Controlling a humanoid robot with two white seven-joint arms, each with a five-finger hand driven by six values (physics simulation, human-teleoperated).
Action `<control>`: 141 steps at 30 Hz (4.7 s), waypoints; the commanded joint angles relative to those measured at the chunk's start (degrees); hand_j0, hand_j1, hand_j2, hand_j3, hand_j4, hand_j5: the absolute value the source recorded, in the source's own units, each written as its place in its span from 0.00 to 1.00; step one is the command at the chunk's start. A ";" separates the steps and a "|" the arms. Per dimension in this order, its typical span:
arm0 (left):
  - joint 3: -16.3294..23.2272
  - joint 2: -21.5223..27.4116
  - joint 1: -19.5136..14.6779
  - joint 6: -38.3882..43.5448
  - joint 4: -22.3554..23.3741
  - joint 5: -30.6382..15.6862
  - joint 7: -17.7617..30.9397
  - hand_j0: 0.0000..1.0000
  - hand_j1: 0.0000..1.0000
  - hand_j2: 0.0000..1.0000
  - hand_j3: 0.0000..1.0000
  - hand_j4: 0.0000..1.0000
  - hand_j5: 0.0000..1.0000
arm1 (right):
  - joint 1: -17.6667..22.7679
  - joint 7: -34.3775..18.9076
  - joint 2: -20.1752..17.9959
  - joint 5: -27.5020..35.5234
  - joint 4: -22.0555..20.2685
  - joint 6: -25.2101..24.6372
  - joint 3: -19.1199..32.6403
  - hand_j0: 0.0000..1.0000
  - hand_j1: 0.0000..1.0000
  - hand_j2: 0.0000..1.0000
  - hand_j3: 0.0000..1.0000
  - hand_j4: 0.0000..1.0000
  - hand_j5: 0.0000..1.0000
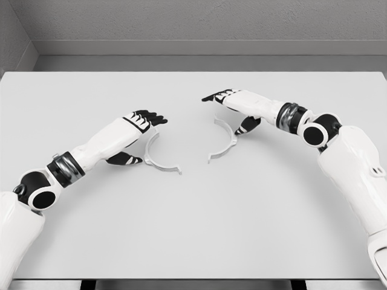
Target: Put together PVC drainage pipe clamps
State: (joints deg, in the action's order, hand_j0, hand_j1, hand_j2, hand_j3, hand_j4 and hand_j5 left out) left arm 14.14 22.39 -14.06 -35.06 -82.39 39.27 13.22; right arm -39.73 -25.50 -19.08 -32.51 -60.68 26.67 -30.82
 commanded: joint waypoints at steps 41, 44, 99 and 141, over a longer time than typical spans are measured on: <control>-0.25 0.11 -0.09 0.06 -0.05 -0.51 -0.04 1.00 1.00 1.00 1.00 1.00 1.00 | -2.37 2.30 2.29 -2.38 2.67 -0.22 -2.58 1.00 1.00 1.00 1.00 1.00 1.00; -0.25 0.11 -0.09 0.06 -0.05 -0.51 -0.04 1.00 1.00 1.00 1.00 1.00 1.00 | -2.37 2.30 2.29 -2.38 2.58 -0.13 -2.76 1.00 1.00 1.00 1.00 1.00 1.00; 0.89 -1.73 -0.53 0.06 0.57 0.19 -0.04 1.00 1.00 1.00 1.00 1.00 1.00 | -0.35 8.37 -16.96 -1.76 -12.53 0.05 -1.70 1.00 1.00 1.00 1.00 1.00 1.00; 3.17 -4.19 -5.80 0.06 6.89 0.37 -0.04 1.00 1.00 1.00 1.00 1.00 1.00 | 1.67 7.93 -17.13 -2.47 -13.76 0.05 -2.76 1.00 1.00 1.00 1.00 1.00 1.00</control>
State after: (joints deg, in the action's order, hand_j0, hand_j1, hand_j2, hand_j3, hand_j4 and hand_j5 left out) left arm 17.01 18.49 -19.95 -35.06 -75.68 40.04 13.22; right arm -37.97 -17.61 -36.18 -35.24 -74.49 26.81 -33.62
